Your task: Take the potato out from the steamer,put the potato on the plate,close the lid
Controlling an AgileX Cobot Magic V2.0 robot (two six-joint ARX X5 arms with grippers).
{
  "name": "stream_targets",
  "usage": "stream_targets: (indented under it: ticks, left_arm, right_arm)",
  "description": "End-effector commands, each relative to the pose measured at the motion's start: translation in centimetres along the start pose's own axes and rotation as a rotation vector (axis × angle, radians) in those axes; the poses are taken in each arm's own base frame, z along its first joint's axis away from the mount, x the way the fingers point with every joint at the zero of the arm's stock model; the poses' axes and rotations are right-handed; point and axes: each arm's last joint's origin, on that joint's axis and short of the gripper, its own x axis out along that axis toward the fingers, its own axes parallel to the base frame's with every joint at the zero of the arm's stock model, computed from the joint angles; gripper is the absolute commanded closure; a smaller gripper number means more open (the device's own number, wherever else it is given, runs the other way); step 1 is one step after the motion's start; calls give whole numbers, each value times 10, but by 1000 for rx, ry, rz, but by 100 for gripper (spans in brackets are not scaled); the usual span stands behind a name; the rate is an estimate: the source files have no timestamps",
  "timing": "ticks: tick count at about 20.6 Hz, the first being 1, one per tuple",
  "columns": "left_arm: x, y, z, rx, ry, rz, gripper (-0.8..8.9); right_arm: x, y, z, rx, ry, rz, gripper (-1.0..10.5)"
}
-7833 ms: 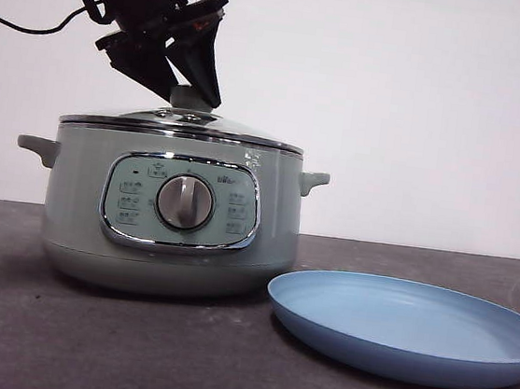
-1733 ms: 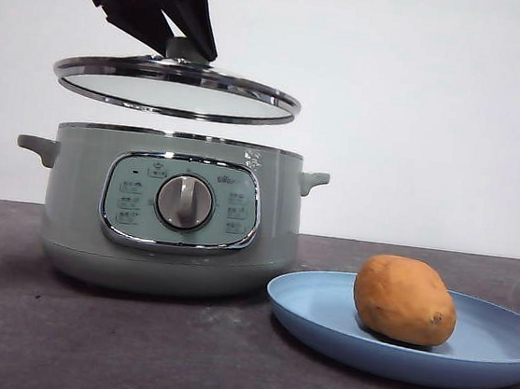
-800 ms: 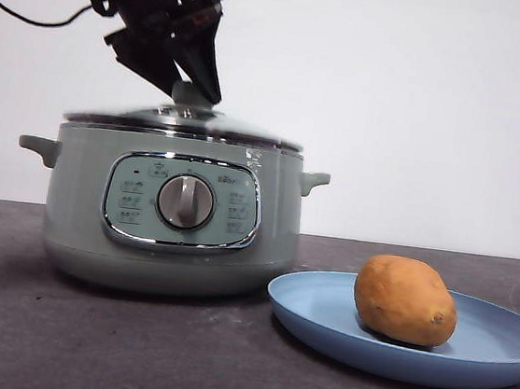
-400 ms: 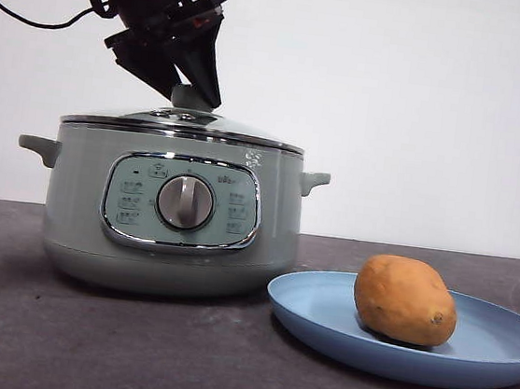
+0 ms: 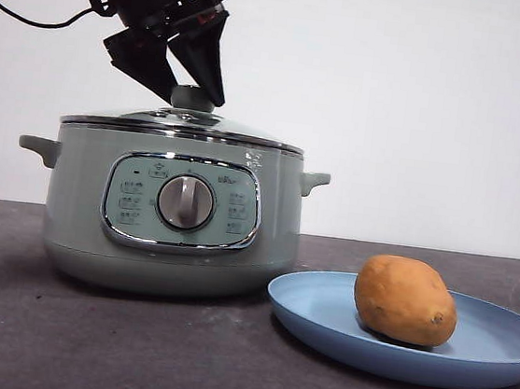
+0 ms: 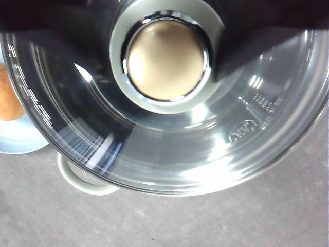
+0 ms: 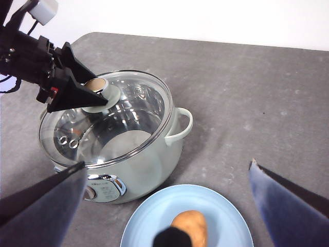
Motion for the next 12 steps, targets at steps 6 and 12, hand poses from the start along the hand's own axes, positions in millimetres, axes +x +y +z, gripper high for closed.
stream_targets:
  ticks: [6,12]
  left_arm:
    - [-43,-9,13,18,-77,6,311]
    - [-95,-22,9,10,-45,-4,311]
  right_arm:
    - [-1,0,-2,4,24,7,410]
    - [-1,2,-10,12,111,83,412]
